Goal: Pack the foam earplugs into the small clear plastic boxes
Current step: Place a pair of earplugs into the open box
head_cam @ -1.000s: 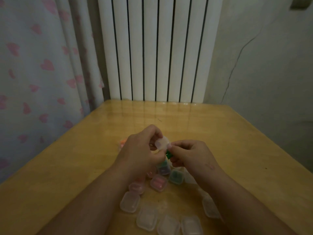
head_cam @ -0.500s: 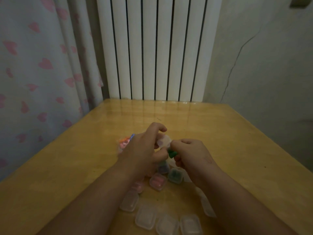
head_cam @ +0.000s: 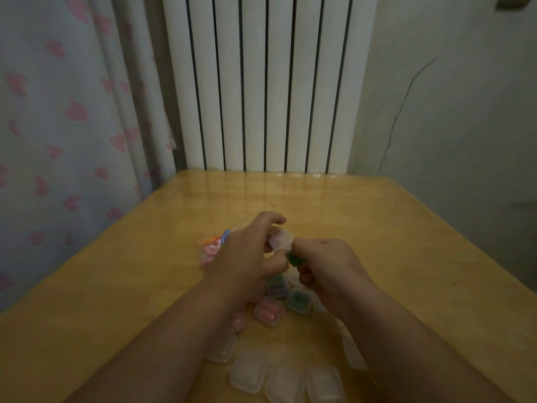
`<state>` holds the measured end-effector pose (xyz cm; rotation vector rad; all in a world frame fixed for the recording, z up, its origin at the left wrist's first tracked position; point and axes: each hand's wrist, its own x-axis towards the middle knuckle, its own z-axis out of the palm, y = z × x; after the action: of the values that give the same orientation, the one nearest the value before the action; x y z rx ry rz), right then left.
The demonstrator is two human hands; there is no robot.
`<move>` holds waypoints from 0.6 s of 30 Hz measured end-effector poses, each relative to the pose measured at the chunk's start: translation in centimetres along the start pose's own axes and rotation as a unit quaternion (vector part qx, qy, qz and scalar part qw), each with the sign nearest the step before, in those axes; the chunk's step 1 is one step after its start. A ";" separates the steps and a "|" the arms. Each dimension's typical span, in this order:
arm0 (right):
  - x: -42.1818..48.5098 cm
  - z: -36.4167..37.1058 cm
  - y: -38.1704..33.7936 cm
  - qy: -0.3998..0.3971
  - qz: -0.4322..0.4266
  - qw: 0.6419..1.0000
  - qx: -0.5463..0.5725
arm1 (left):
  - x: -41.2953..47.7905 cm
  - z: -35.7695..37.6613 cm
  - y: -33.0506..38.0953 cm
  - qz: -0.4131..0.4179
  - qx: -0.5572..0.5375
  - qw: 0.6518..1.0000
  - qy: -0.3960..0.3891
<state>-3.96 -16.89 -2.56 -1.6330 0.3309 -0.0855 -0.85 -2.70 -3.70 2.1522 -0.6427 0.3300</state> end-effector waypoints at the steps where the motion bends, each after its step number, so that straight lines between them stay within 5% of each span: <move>1: 0.0 -0.1 0.0 -0.009 -0.004 1.000 0.002 | 0.0 -0.1 -0.2 0.000 0.001 1.000 0.008; 9: -0.4 -0.1 -0.1 -0.066 0.000 0.998 -0.001 | -0.2 -0.5 -0.1 0.017 0.026 0.999 0.035; 18: -0.4 -0.1 -0.8 -0.022 0.088 0.990 0.104 | 0.0 0.4 0.1 0.069 0.080 0.994 0.006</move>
<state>-4.22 -16.89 -1.71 -1.3917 0.4162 0.0490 -0.87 -3.07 -3.92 2.2593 -0.7842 0.4831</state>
